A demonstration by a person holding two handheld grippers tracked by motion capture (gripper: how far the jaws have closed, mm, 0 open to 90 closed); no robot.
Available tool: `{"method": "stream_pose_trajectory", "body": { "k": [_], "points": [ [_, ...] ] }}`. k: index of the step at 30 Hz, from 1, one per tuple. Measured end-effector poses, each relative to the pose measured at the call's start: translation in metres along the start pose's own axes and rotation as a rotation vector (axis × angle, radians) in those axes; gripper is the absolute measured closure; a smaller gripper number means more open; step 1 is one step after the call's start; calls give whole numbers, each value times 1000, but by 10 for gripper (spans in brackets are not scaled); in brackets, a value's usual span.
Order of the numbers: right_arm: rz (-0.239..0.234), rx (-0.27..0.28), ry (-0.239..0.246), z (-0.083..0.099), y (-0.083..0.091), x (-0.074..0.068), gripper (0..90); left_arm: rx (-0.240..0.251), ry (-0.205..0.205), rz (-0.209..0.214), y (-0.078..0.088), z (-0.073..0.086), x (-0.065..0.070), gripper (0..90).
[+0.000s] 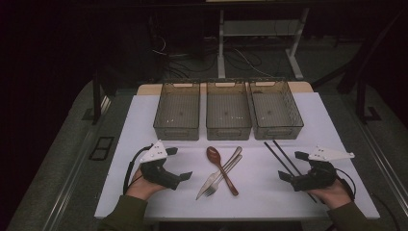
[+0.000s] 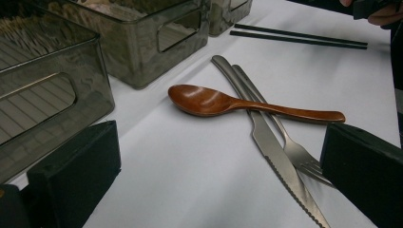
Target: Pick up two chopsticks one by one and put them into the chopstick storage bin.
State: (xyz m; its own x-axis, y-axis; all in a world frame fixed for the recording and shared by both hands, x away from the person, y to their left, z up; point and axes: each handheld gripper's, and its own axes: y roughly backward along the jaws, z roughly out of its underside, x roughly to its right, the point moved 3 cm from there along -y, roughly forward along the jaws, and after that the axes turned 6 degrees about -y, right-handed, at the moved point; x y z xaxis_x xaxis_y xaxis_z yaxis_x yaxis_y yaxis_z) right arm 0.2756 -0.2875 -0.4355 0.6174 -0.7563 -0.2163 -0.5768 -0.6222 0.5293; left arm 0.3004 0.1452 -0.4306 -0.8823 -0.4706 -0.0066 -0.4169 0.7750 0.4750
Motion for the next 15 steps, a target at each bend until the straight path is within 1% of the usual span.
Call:
{"method": "stream_pose_trajectory", "body": {
  "k": [4,6,11,15],
  "points": [
    [0,1,3,-1,1,0,2,1,4,0,-1,0,-1,0],
    [-1,2,-2,-1,2,1,2,0,2,0,-1,0,-1,0],
    [2,9,-13,-4,4,3,2,-3,11,-5,0,0,-1,0],
    [9,0,-14,-7,4,5,2,-2,11,-4,1,1,-2,0]
  ]
}}
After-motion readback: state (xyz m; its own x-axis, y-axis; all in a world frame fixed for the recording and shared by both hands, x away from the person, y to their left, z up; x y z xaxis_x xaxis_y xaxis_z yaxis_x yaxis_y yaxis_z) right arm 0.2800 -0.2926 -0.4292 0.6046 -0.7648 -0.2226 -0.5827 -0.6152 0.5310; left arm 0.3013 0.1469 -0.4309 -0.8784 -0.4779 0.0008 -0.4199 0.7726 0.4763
